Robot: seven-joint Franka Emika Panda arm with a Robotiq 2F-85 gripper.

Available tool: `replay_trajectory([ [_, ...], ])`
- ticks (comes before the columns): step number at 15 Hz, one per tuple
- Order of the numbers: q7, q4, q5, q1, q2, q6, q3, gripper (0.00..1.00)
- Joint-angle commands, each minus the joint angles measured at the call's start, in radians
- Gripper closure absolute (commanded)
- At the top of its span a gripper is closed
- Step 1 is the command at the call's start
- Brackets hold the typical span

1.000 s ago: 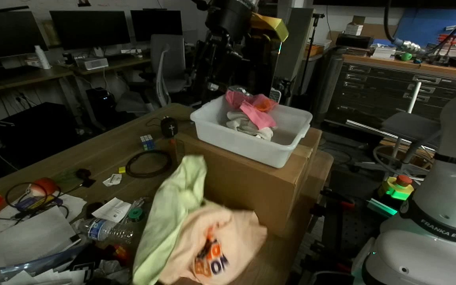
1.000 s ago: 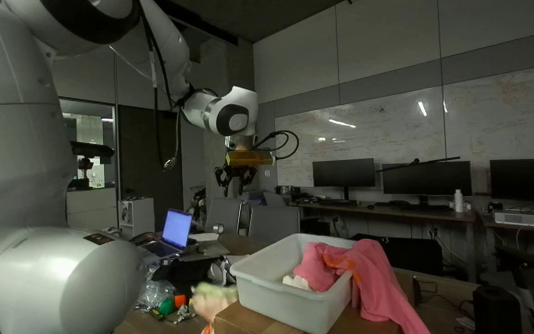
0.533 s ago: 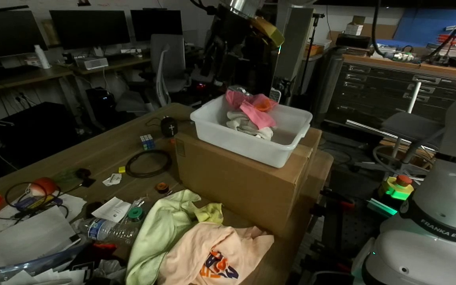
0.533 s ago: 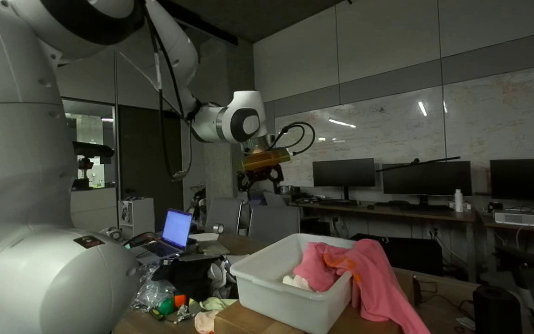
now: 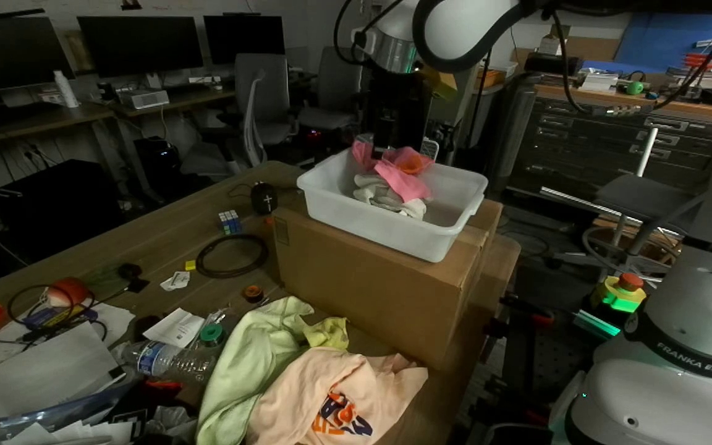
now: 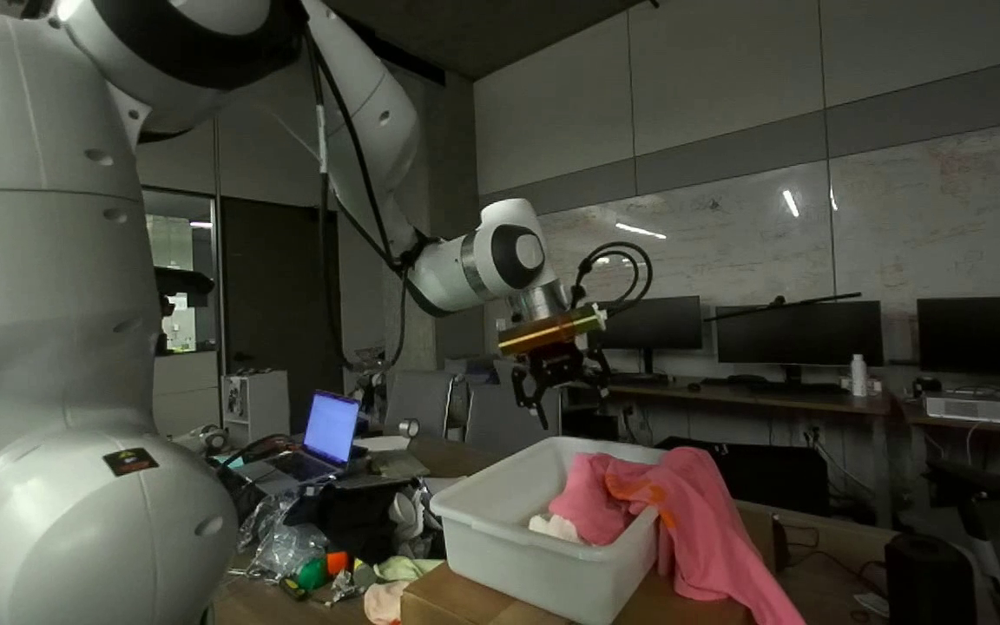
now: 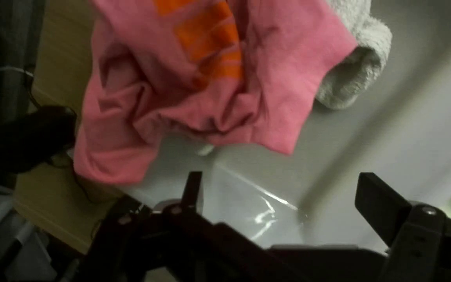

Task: Remove the clothes and towels from the bowl and put them on the table

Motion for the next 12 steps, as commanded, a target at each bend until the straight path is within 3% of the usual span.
replay_trajectory([
  [1,0.165,0.07,-0.067,-0.021,0.069,-0.12,-0.005,0.0],
  [7,0.21,0.128,-0.002,-0.022,0.153,-0.241,-0.022,0.0],
  [12,0.172,0.157,0.063,-0.032,0.201,-0.219,-0.035,0.0],
])
